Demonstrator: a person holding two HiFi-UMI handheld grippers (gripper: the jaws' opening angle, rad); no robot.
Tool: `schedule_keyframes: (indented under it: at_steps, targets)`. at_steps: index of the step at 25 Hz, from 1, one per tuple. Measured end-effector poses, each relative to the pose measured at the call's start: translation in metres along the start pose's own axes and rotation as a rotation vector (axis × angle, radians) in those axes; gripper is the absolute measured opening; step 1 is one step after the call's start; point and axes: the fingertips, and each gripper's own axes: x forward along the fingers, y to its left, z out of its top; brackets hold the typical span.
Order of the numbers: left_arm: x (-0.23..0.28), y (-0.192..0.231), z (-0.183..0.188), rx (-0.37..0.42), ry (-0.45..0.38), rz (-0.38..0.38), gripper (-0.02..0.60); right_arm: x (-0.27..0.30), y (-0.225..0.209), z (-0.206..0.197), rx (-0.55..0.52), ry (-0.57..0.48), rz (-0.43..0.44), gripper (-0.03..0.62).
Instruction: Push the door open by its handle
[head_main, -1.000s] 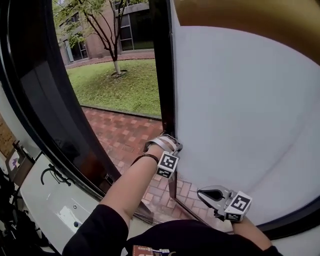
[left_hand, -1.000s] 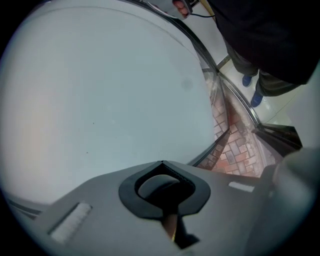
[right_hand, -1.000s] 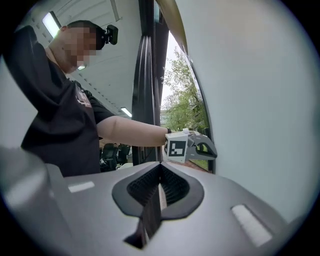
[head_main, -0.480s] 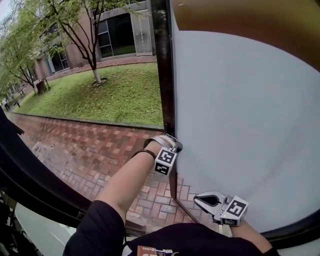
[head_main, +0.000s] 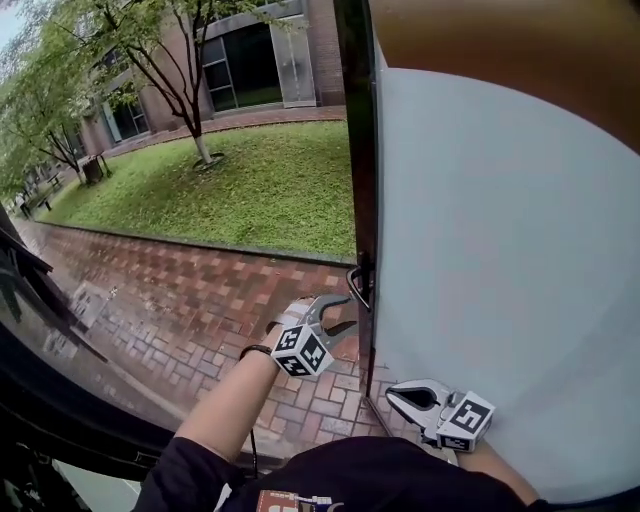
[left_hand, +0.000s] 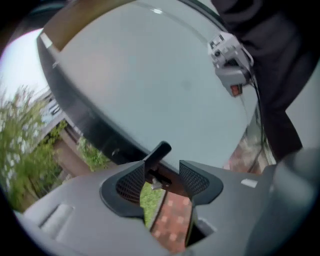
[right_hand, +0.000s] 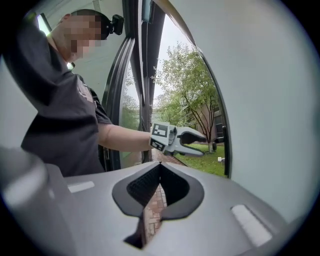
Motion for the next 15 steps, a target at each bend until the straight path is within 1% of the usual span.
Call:
schedule_keyframes:
  at_steps: [2,4,6,8,9,10,11,13,15]
  targets:
    - [0.006,0.002,-0.021,-0.209,-0.027,0.005,0.215,0.009,-0.019,-0.002,0.009,-0.002,0.018,0.000]
    - [0.013,0.006,-0.056,-0.381,-0.046,0.016,0.201,0.026,-0.034,-0.009,-0.014,0.012,0.047,0.000]
    - [0.022,0.024,-0.096,-0.548,-0.076,0.057,0.148,0.047,-0.057,-0.014,-0.022,0.016,0.050,0.000]
    - [0.034,0.055,-0.141,-0.695,-0.116,0.124,0.071,0.075,-0.090,-0.022,-0.013,0.020,0.045,0.000]
    - [0.040,0.072,-0.163,-0.747,-0.134,0.153,0.051,0.093,-0.107,-0.027,-0.016,0.025,0.048,0.000]
    - [0.046,0.088,-0.184,-0.778,-0.150,0.171,0.013,0.114,-0.124,-0.031,-0.029,0.030,0.055,0.000]
    - [0.051,0.103,-0.202,-0.791,-0.163,0.181,0.000,0.135,-0.140,-0.036,-0.049,0.039,0.066,0.000]
    - [0.059,0.127,-0.230,-0.795,-0.184,0.191,0.000,0.176,-0.171,-0.050,-0.080,0.084,0.094,0.000]
    - [0.066,0.144,-0.250,-0.814,-0.191,0.195,0.000,0.209,-0.199,-0.058,-0.086,0.121,0.106,0.000]
